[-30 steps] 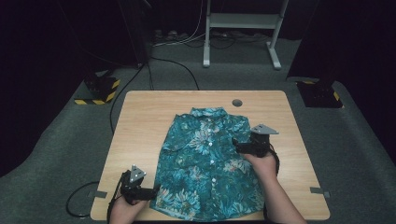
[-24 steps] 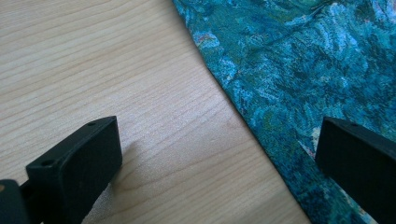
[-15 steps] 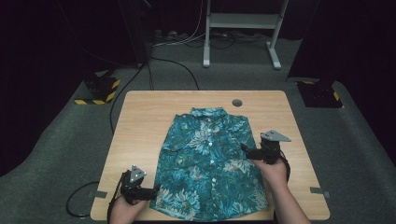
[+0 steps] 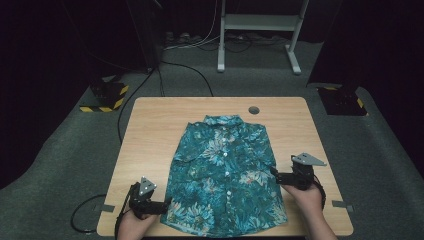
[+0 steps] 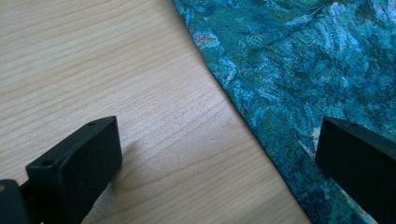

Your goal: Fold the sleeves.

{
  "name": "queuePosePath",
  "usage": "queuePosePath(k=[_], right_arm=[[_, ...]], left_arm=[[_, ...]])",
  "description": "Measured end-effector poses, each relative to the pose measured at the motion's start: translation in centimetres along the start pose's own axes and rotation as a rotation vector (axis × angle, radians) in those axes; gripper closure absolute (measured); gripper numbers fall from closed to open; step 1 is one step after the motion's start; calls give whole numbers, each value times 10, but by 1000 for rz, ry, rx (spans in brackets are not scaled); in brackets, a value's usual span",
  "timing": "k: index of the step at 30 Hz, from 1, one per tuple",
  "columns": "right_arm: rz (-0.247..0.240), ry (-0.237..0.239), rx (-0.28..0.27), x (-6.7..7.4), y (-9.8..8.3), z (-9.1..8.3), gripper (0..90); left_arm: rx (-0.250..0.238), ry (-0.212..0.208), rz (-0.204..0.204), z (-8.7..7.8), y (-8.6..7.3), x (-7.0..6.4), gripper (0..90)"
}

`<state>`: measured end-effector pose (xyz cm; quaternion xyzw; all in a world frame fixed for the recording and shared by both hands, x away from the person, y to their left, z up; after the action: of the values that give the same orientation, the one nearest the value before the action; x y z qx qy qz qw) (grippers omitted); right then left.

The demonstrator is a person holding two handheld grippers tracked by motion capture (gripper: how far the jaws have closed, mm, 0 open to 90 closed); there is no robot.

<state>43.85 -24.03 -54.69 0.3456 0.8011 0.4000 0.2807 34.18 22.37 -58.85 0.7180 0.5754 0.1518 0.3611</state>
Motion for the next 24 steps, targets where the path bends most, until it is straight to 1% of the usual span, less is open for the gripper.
queuePosePath(k=[3,6,10,12,15,21,23,24], right_arm=[[-25,-20,17,0,-8,-8,0],[-23,-14,28,2,-16,-15,0],[-55,-22,48,6,-27,-26,0],[-52,-17,55,9,-31,-31,0],[-70,-17,72,13,-38,-36,0],[-45,-8,94,17,-54,-45,0],[-44,-9,109,18,-59,-46,0],[-41,-9,128,18,-62,-46,0]], left_arm=[[1,1,2,0,0,0,9],[1,1,1,0,0,0,8],[2,3,3,0,0,0,8],[2,4,4,0,0,0,8],[2,4,4,0,0,0,8],[2,5,4,0,0,0,8],[2,5,4,0,0,0,8],[2,5,4,0,0,0,8]])
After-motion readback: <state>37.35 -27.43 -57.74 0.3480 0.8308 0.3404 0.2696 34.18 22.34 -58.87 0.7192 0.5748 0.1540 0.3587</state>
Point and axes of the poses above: each handheld gripper's, and its own axes: z roughly forward along the jaws, y roughly out of its top, x roughly to its left, the point moved 6 cm from there along z, roughly forward along the jaws, and after that the axes turned 15 degrees about -z, right-handed, at the moved point
